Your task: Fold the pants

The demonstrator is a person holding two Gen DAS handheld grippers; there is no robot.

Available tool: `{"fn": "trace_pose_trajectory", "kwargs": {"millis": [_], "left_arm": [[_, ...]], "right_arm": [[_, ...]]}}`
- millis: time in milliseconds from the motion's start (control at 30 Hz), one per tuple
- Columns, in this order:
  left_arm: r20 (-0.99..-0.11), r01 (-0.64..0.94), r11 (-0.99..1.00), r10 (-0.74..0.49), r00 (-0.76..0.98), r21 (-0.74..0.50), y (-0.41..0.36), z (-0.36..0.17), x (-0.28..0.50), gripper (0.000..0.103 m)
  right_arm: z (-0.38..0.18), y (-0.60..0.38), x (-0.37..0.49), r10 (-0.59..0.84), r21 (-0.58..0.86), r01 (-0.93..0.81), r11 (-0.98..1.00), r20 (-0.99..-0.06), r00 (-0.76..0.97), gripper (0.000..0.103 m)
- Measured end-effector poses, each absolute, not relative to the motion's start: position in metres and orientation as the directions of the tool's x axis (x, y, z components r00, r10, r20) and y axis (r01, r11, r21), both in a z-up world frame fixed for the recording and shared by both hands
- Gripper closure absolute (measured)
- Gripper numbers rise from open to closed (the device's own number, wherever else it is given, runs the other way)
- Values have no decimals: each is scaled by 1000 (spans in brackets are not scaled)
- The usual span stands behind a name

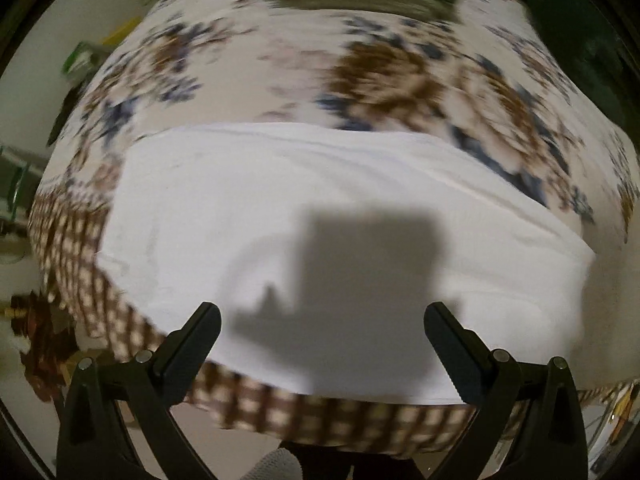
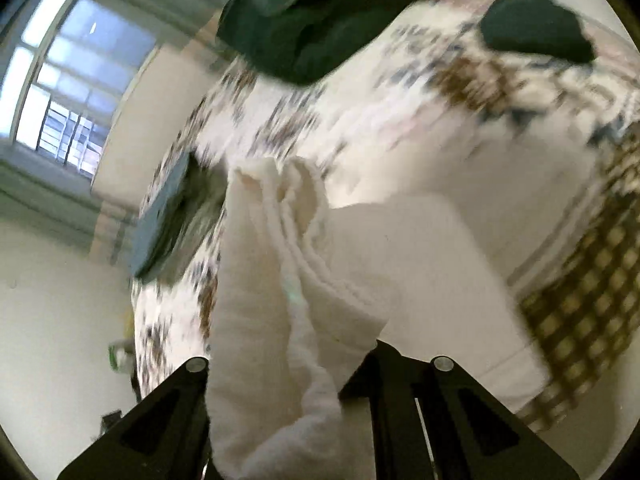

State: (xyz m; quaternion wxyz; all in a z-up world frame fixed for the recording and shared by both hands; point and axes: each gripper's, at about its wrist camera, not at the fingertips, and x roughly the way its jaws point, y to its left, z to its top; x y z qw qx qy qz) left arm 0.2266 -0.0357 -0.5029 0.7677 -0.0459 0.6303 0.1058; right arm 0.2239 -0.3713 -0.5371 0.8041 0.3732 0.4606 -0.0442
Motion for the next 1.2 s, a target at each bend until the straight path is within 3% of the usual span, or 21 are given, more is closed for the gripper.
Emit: {"fn": "trace_pose_trajectory", "kwargs": {"millis": [267, 400, 467, 567, 633, 867, 1100, 1200], "left_arm": [[-974, -378, 920, 170, 150, 103, 70, -515, 204, 0], [-969, -442, 886, 214, 121, 141, 117, -514, 186, 0], [-967, -458, 875, 231, 107, 158, 134, -512, 178, 0], [-960, -476, 859, 263, 94, 188, 152, -511, 166, 0], [-959, -499, 844, 273, 77, 200, 160, -512, 156, 0], [-957, -610, 763, 289, 29, 212, 156, -509, 125, 0], [-953, -740, 656, 296, 67, 151, 146, -504, 125, 0], [-961, -776, 624, 261, 92, 95, 144, -510, 129, 0]], "right_arm": [[-610, -213, 244, 263, 401, 319, 859, -879, 397, 95], [-634, -141, 251, 124, 187, 196, 963, -947, 297, 92], [-641, -121, 252, 56, 104, 185, 977, -966, 252, 83], [-641, -99, 256, 50, 78, 137, 987, -980, 192, 51], [-642, -87, 258, 42, 57, 94, 994, -987, 158, 46], [-640, -90, 251, 127, 133, 70, 989, -988, 85, 46], [-625, -84, 257, 441, 441, -14, 897, -897, -14, 42], [-603, -114, 258, 488, 487, -21, 873, -872, 27, 42]]}}
